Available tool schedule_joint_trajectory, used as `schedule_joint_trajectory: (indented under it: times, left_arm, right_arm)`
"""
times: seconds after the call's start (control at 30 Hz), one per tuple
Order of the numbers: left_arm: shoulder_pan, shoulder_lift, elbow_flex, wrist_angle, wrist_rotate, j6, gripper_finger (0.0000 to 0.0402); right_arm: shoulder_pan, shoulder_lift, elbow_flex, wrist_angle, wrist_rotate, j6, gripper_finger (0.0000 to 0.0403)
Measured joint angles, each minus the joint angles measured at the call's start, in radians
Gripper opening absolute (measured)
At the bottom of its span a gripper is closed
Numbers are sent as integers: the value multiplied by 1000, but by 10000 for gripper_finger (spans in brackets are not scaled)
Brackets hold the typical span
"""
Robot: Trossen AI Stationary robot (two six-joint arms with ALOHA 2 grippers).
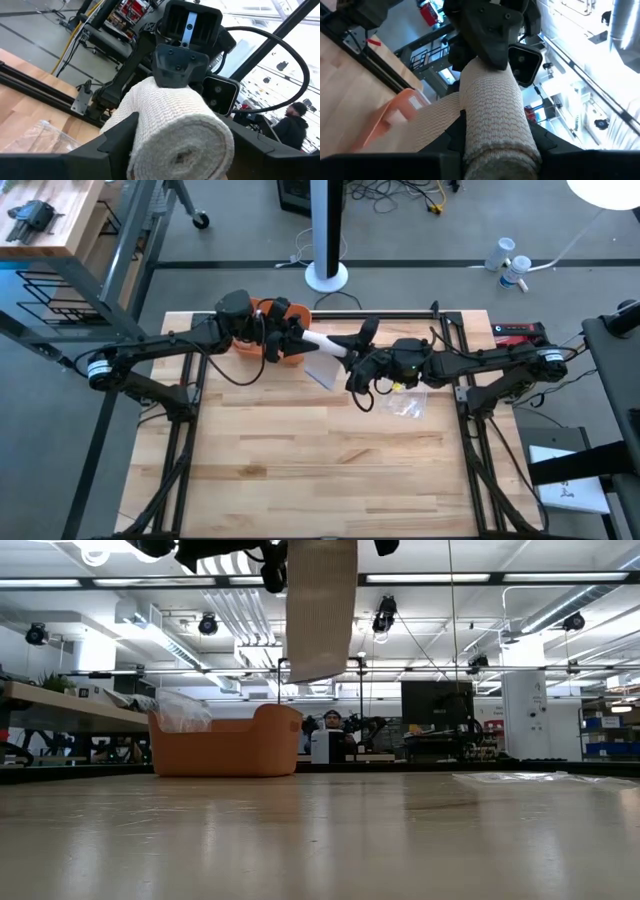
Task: Roll bandage
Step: Roll the white bandage
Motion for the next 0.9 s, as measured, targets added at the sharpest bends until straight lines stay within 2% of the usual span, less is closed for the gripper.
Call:
schedule_joint_trajectory:
  times: [0.4, 0.7, 0.9]
  left_arm:
    - [0, 4, -1, -9, 22, 0, 212]
    - [0, 4, -1, -24, 21, -15, 216]
    - [0, 5, -1, -26, -33, -97, 209]
  right_arm:
    - [0, 0, 1, -39, -9, -166, 102]
    - [0, 2, 1, -48, -3, -206, 106]
    - [0, 2, 1, -62, 21, -220, 101]
